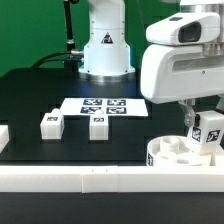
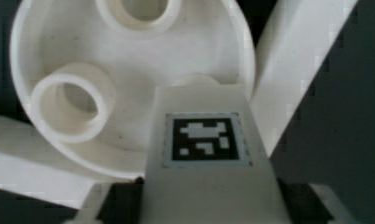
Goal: Assemble stool
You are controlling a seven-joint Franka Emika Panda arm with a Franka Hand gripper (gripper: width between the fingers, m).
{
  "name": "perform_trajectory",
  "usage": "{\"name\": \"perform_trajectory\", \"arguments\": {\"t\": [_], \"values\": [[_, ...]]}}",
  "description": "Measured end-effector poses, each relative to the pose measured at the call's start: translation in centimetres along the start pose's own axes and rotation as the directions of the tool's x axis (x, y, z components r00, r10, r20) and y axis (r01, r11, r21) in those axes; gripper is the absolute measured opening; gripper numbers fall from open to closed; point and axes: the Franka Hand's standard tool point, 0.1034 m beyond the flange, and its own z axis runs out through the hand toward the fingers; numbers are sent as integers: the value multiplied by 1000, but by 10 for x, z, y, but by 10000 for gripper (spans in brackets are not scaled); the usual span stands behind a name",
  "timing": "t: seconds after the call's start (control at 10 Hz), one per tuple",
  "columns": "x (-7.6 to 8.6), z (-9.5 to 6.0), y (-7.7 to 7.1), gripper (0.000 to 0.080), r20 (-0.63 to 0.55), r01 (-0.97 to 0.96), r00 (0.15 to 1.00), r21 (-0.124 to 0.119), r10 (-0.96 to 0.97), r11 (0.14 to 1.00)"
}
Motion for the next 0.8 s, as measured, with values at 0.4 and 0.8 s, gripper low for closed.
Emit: {"name": "perform_trajectory", "arguments": {"t": [0.4, 0.8], "values": [[-1, 1, 2, 337, 6, -353, 936, 15, 353, 935], [-4, 2, 7, 337, 31, -788, 615, 56, 788, 613]]}}
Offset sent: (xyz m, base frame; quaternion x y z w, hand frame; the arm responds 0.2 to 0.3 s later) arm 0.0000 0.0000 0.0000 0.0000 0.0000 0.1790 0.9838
